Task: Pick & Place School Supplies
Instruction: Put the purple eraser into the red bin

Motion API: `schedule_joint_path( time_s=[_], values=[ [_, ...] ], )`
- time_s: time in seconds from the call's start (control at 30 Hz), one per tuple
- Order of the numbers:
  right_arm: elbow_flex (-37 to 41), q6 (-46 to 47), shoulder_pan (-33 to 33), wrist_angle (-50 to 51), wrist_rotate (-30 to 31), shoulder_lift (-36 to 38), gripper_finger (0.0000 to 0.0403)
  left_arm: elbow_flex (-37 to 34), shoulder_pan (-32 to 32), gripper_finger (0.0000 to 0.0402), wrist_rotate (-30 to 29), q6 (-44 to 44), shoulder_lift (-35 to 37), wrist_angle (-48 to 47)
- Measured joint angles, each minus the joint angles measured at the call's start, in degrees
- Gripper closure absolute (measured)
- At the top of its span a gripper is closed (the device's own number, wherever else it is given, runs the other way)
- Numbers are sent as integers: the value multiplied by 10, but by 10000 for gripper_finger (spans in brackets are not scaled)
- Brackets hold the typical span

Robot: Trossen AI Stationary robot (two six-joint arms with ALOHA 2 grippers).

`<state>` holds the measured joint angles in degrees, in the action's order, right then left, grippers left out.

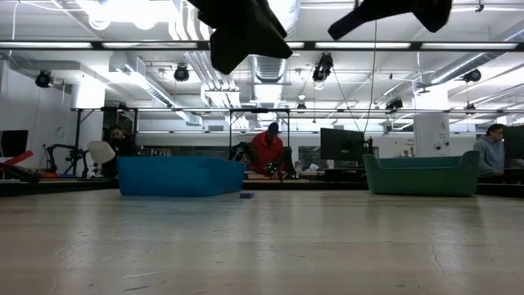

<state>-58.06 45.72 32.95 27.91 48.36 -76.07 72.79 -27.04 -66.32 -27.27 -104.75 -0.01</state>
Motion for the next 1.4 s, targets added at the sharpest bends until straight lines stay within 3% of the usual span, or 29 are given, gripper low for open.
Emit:
schedule_joint_path(
  time_s=[0.1,0.37,0.6,0.8,0.97,1.07,1.27,1.4],
  values=[
    [0,48,3,45,-35,10,385,0,-6,227,11,23,0,-1],
    [0,159,25,140,-141,18,385,0,-10,227,122,74,27,-10],
    [0,228,41,222,-330,18,385,-13,-5,227,239,127,86,-35],
    [-2,280,44,251,-563,18,385,-30,2,227,234,128,96,-49],
    [-18,333,48,252,-680,18,385,-40,6,227,233,130,95,-50],
    [-27,363,58,253,-707,18,385,-48,9,227,244,137,95,-47],
    [-24,434,91,264,-706,16,385,-55,20,227,366,118,95,-21],
    [-21,485,123,280,-688,9,385,-55,25,227,367,117,103,-11]
  ],
)
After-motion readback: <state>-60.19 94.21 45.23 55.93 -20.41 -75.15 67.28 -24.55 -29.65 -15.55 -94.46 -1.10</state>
